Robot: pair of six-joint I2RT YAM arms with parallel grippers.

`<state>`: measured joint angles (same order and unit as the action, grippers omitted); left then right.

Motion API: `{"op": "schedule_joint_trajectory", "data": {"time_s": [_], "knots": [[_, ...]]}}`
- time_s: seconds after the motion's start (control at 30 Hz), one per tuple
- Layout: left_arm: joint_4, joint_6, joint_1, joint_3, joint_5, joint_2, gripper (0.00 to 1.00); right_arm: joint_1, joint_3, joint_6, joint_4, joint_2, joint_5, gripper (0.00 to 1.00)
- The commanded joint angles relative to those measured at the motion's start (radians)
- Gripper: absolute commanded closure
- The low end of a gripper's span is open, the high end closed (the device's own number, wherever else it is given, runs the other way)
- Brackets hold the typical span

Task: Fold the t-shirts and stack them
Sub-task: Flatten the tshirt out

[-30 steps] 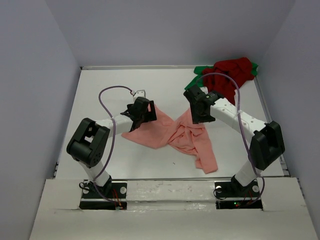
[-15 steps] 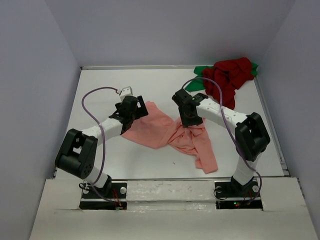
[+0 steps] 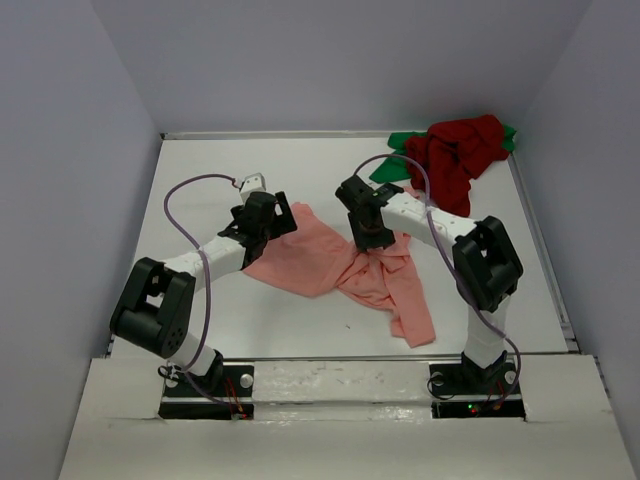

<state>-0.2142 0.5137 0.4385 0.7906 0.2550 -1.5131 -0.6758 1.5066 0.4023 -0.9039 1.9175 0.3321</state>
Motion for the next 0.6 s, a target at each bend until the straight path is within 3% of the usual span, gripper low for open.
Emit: {"op": "schedule_joint_trajectory", "data": {"time_s": [0.0, 0.23, 0.4, 0.57], "knots": [[-0.024, 0.002, 0.005, -0.005, 0.006, 0.03, 0.02, -0.008, 0.047, -0.013, 0.023, 0.006, 0.008, 0.47], [-0.024, 0.0, 0.003, -0.002, 0.0, 0.025, 0.02, -0.008, 0.066, -0.013, 0.013, 0.025, 0.03, 0.53], [-0.022, -0.003, 0.005, 0.001, -0.003, 0.022, 0.02, -0.008, 0.075, -0.014, 0.003, 0.023, 0.042, 0.73], [-0.021, -0.004, 0.003, 0.001, -0.003, 0.024, 0.02, -0.008, 0.073, -0.013, -0.001, 0.023, 0.041, 0.66]]}}
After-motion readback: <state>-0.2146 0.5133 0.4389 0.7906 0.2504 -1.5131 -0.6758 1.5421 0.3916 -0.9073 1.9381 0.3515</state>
